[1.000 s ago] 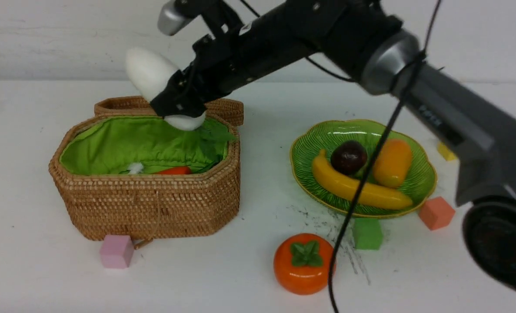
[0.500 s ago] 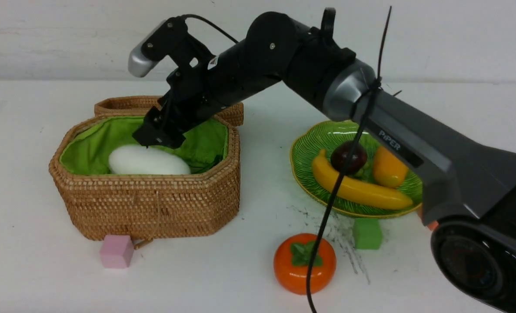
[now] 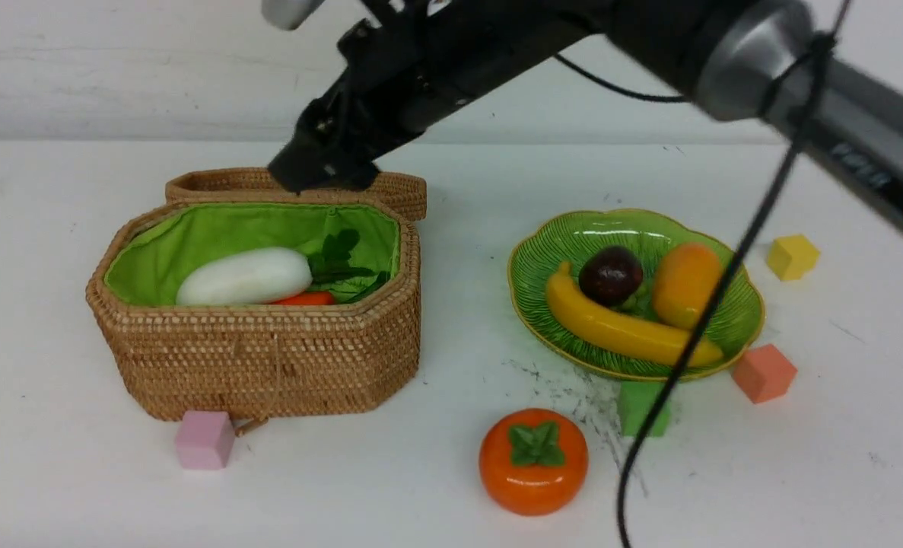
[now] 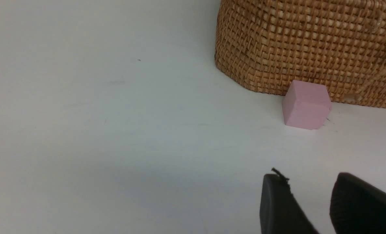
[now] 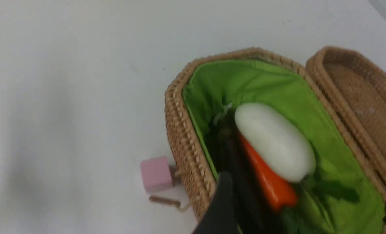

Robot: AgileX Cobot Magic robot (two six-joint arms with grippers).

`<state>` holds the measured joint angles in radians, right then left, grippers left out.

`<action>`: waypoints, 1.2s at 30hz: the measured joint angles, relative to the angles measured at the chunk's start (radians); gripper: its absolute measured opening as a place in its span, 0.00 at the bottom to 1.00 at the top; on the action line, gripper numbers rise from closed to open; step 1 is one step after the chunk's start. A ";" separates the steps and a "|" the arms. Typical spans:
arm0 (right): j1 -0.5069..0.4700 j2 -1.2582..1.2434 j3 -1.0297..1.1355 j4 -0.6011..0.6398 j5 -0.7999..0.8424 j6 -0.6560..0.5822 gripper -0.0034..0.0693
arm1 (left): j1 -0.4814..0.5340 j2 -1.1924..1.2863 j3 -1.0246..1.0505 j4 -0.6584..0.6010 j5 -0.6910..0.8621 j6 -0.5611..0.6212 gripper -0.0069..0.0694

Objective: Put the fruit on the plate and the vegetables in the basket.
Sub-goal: Grab a tomato with your right arm and place it on the plate on the right.

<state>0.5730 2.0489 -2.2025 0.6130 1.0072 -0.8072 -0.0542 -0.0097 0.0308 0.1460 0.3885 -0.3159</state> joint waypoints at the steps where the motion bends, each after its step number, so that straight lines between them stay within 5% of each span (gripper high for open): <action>1: -0.016 -0.057 0.065 -0.001 0.009 0.008 0.90 | 0.000 0.000 0.000 0.000 0.000 0.000 0.40; 9: -0.165 -0.387 0.561 -0.071 0.005 0.018 0.86 | 0.000 0.000 0.000 0.000 0.000 0.000 0.40; 17: -0.185 -0.342 0.871 -0.095 -0.068 0.532 0.85 | 0.000 0.000 0.000 0.000 0.000 0.000 0.40; 20: -0.188 -0.281 0.883 -0.081 -0.100 0.601 0.85 | 0.000 0.000 0.000 0.000 0.000 0.000 0.40; 32: -0.188 -0.094 0.879 0.003 -0.107 0.622 0.84 | 0.000 0.000 0.000 0.000 0.000 0.000 0.40; 36: -0.189 -0.080 0.869 0.043 -0.084 0.569 0.75 | 0.000 0.000 0.000 0.000 0.000 0.000 0.40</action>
<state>0.3839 1.9693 -1.3331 0.6561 0.9231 -0.2381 -0.0542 -0.0097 0.0308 0.1465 0.3885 -0.3159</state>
